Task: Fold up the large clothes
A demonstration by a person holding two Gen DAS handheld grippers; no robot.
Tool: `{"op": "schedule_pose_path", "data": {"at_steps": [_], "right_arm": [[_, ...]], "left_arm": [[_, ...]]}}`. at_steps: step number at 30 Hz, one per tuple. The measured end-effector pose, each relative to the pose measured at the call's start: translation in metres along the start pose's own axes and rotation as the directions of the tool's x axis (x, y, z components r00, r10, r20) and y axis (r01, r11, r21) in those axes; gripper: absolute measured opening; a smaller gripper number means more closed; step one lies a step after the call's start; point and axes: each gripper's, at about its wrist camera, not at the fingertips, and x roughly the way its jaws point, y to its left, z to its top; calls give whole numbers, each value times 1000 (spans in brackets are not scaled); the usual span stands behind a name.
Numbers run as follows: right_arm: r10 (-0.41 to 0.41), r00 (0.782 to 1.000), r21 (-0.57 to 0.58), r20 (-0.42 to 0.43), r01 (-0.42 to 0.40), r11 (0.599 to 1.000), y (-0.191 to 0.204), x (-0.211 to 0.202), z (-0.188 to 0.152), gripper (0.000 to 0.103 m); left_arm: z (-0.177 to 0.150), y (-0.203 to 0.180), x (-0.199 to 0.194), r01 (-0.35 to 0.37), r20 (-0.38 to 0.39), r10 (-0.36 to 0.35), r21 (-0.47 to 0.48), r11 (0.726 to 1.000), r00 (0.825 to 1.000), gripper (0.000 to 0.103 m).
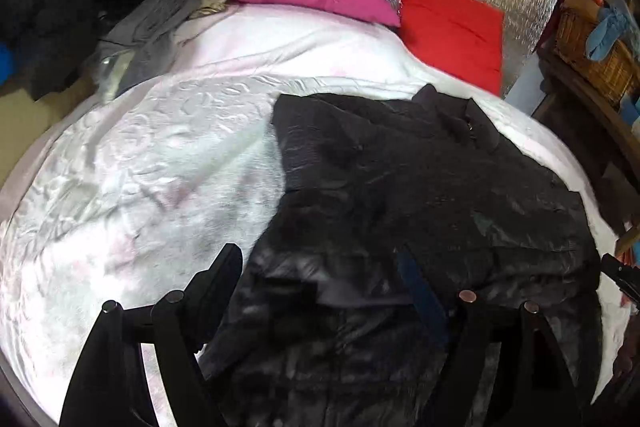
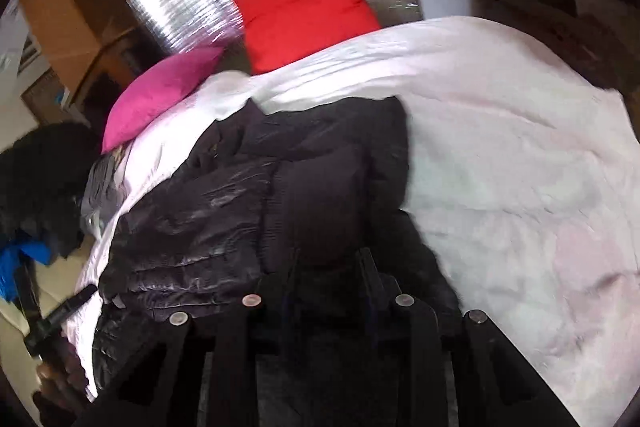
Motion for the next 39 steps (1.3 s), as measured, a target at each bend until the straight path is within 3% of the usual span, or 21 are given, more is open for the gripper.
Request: {"op": "schedule_pose_path", "data": {"at_steps": [3, 6, 10, 15, 18, 19, 20, 25, 31, 39], "right_arm": [[-14, 998, -30, -69, 11, 999, 11, 31, -2, 32], [-21, 994, -27, -112, 18, 999, 7, 41, -5, 32], [43, 997, -26, -68, -45, 999, -1, 3, -8, 32], [53, 998, -4, -16, -53, 999, -29, -44, -28, 33], [48, 999, 32, -19, -48, 998, -49, -60, -44, 48], [49, 999, 38, -14, -48, 998, -51, -66, -48, 67], [50, 999, 44, 5, -50, 998, -55, -73, -54, 71], [66, 997, 59, 41, -69, 996, -62, -100, -81, 71], [100, 995, 83, 2, -100, 991, -63, -117, -119, 71], [131, 991, 36, -29, -130, 991, -52, -129, -152, 71]], "left_arm": [[1, -7, 35, -62, -74, 65, 43, 997, 995, 84], [3, -5, 36, -47, -95, 46, -12, 999, 994, 86], [-4, 6, 10, -19, -78, 17, -28, 999, 997, 86], [-27, 17, -30, -93, -8, 94, 67, 993, 996, 86], [-46, 25, -51, -150, 30, 147, 102, 983, 989, 86], [-53, 26, -57, -161, 41, 157, 110, 981, 987, 86], [-59, 25, -64, -167, 50, 162, 115, 979, 986, 86], [-97, 20, -88, -165, 74, 157, 115, 980, 985, 86], [-141, 32, -112, -117, 60, 114, 42, 992, 992, 86], [-165, 44, -135, -145, 90, 145, -10, 989, 985, 86]]}}
